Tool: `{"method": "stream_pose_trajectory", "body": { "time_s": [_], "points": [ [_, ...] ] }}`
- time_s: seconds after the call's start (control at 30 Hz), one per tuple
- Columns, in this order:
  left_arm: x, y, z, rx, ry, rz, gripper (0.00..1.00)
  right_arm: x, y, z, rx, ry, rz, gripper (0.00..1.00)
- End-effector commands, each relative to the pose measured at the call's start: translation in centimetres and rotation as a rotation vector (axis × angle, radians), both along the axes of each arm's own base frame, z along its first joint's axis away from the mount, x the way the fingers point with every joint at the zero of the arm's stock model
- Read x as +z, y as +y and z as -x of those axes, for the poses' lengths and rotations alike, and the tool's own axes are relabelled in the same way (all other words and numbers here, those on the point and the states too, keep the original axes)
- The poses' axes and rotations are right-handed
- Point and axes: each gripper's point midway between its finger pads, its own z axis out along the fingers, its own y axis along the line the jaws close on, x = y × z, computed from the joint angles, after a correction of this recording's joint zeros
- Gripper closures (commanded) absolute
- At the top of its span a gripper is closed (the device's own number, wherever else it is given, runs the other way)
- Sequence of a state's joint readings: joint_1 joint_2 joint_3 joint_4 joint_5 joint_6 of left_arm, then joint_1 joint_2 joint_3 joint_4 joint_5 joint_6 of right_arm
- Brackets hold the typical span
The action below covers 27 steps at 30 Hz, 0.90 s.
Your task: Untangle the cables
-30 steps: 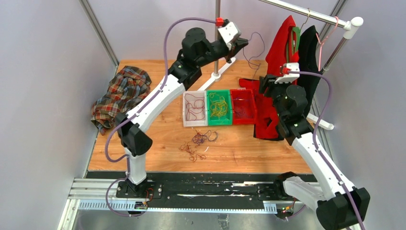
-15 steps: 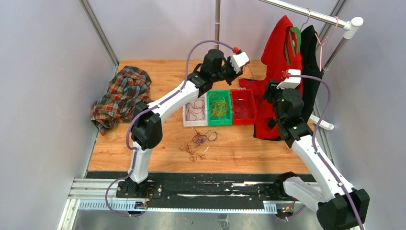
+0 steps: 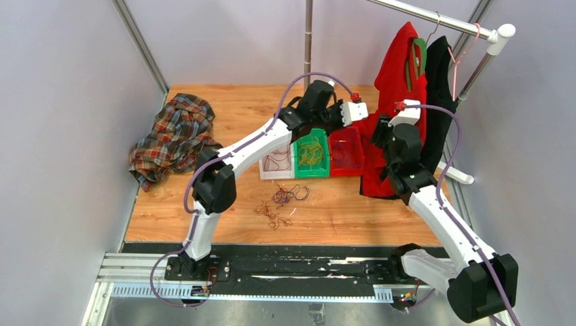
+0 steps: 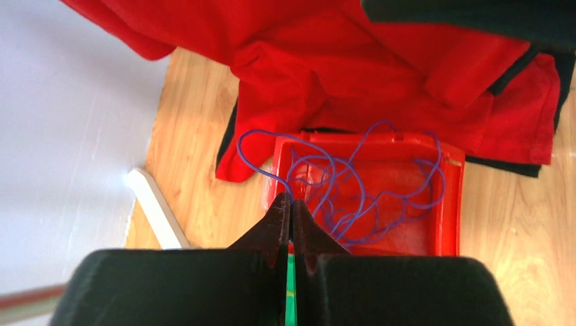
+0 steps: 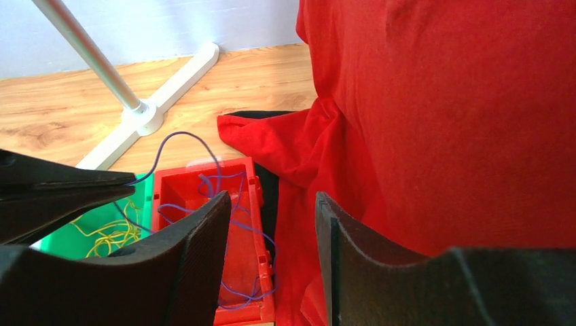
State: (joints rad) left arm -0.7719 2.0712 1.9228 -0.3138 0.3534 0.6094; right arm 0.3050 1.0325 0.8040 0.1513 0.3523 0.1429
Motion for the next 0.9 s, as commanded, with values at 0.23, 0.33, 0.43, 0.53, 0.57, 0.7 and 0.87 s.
{"method": "stream_pose_trajectory", "body": {
  "time_s": [0.23, 0.33, 0.43, 0.53, 0.57, 0.7, 0.87],
  "points": [
    [-10.6, -1.7, -1.6, -0.013, -0.002, -0.261, 1.00, -0.6, -2.3, 0.6, -0.103, -0.009, 0.008, 0.52],
    [-12.5, -1.6, -1.9, 0.000, 0.009, -0.295, 1.00, -0.8, -2.3, 0.5, -0.104, -0.003, 0.010, 0.52],
    [-13.9, -1.3, -1.9, 0.009, 0.028, -0.315, 1.00, -0.9, -2.2, 0.3, -0.103, -0.001, 0.011, 0.53],
    [-14.0, -1.5, -1.7, 0.036, 0.071, -0.285, 0.96, -0.7, -2.9, 0.5, -0.140, -0.006, 0.016, 0.53],
    [-13.4, -1.7, -1.7, 0.047, 0.084, -0.264, 0.86, -0.8, -2.8, 0.5, -0.137, -0.004, 0.018, 0.53],
    [-8.6, -2.5, -1.1, 0.039, 0.101, -0.145, 0.47, -0.7, -2.8, 0.5, -0.134, -0.007, 0.018, 0.53],
    [-2.0, -2.7, -0.2, 0.011, 0.092, -0.034, 0.34, 0.3, -2.7, 0.8, -0.120, -0.031, 0.011, 0.50]
  ]
}}
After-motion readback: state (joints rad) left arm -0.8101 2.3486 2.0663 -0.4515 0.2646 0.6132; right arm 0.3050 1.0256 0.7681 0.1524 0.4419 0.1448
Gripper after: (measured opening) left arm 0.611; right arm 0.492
